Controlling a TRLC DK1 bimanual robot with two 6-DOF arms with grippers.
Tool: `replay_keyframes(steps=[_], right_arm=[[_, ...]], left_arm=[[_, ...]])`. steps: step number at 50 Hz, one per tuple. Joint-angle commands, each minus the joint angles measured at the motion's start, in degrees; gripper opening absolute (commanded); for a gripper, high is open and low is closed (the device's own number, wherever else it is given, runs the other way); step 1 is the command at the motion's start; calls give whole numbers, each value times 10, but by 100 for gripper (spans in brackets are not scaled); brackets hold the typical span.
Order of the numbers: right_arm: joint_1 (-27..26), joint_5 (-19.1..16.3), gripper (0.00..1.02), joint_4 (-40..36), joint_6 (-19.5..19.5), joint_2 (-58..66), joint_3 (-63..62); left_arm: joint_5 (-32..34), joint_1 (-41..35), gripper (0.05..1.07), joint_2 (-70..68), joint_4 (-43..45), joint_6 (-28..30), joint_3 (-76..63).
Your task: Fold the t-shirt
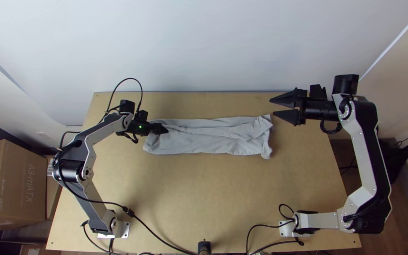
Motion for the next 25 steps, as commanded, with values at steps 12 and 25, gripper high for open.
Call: replay_keyframes(steps=[12,25], right_arm=[[3,-9,98,-2,8,-29,-25],[4,-8,98,6,4,-33,-50]], left_arm=[[-11,23,8,18,-18,-13,-33],[-3,159,8,-33,-106,83,-35]])
